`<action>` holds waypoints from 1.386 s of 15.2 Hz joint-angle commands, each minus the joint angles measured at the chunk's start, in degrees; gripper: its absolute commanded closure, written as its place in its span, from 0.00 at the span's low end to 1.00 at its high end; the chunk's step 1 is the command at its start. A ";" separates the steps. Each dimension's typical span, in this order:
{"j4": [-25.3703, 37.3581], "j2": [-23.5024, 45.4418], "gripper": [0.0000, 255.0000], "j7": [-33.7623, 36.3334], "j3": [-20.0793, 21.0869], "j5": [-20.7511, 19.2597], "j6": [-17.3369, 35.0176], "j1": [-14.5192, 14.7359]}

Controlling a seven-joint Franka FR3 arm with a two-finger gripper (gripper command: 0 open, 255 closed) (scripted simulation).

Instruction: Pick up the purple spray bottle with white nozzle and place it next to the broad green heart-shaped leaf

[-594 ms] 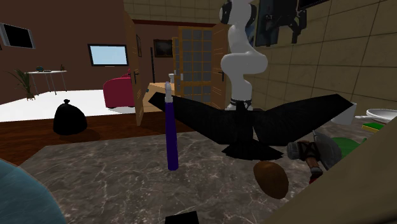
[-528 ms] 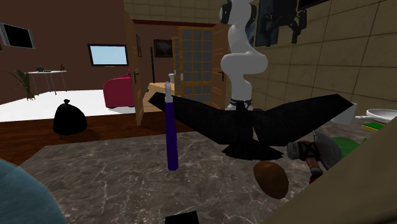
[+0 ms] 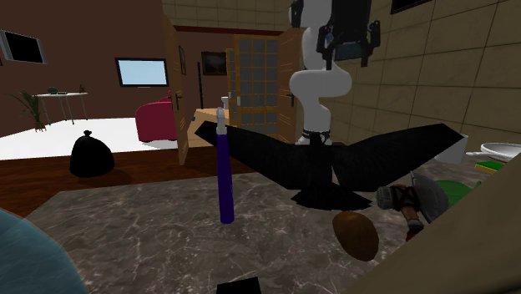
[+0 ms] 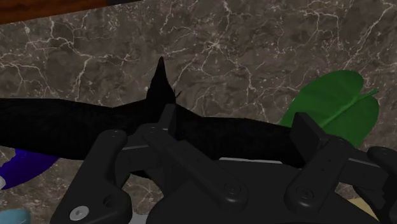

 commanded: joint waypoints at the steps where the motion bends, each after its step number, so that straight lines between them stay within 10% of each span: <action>1: 0.51 2.00 0.00 -2.70 -2.00 -1.65 1.89 -0.76; 12: 9.21 18.49 0.00 -16.61 -12.35 -5.69 12.32 -3.09; 21: 22.41 35.62 0.00 -29.27 -19.35 -1.43 17.89 -4.62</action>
